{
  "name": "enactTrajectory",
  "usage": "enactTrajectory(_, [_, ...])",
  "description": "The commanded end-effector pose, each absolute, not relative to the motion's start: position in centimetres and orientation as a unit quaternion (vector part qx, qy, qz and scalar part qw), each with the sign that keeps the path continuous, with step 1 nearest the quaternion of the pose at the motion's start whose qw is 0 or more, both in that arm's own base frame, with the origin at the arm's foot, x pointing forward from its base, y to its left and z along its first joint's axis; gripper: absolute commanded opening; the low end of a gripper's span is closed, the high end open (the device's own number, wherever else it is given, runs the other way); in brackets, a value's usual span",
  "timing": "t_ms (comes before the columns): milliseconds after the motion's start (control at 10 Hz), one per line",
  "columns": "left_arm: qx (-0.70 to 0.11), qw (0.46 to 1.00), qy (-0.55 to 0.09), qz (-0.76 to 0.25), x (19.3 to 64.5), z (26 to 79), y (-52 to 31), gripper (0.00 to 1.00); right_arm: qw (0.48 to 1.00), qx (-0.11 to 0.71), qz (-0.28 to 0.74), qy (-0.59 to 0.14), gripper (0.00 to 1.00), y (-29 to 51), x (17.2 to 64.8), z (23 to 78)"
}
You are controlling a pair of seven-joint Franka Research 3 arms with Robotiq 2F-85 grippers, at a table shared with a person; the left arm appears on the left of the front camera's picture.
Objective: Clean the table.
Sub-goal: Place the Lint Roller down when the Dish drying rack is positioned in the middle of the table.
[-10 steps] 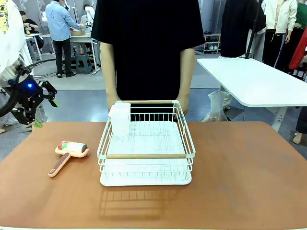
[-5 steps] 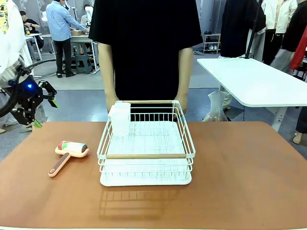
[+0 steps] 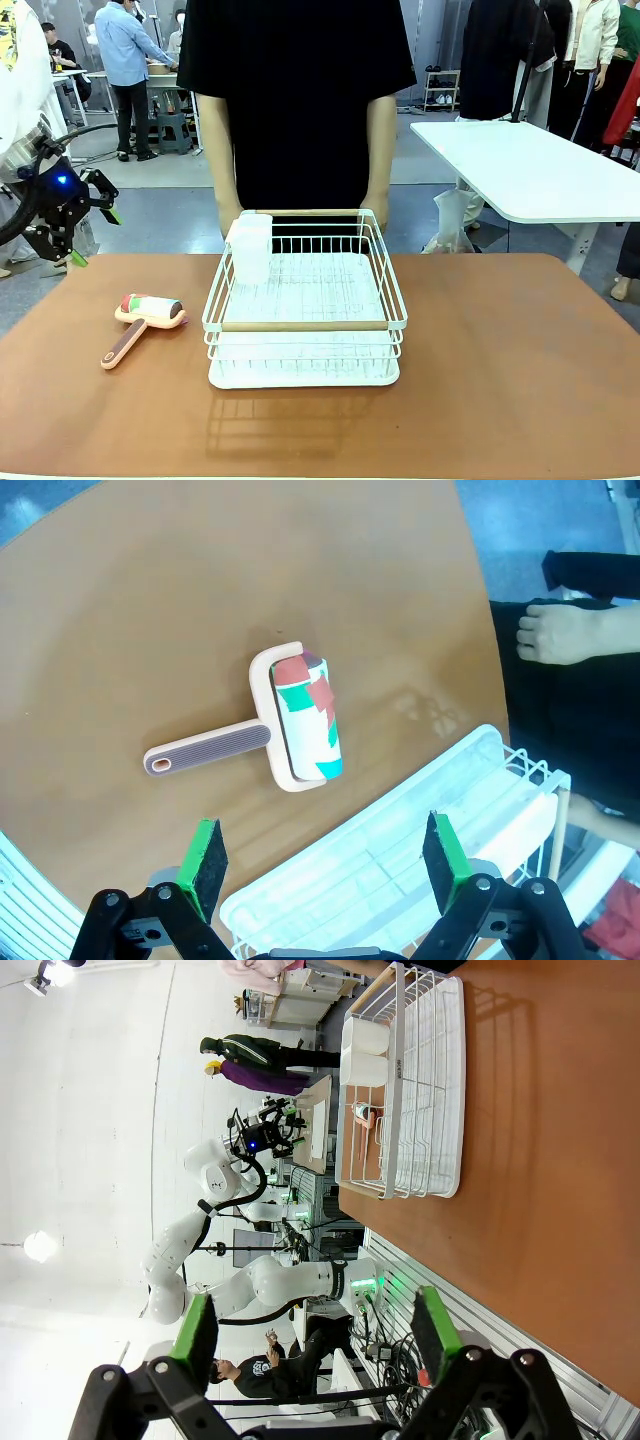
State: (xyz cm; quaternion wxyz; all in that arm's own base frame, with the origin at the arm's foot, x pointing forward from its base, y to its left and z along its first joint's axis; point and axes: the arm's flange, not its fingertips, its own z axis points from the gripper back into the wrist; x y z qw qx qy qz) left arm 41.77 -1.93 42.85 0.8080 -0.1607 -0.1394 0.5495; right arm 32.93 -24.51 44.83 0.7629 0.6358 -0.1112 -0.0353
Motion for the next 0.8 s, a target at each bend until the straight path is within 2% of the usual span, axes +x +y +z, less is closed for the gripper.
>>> enactTrajectory(0, [-0.166, 0.805, -0.137, 0.552, 41.83, 42.83, -1.87, 1.00, 0.760, 0.639, -0.034, -0.115, 1.00, -24.41, 32.78, 45.20])
enactTrajectory(700, [-0.166, 0.805, -0.137, 0.552, 41.83, 42.83, -1.87, 1.00, 0.760, 0.639, -0.034, -0.115, 1.00, -24.41, 32.78, 45.20])
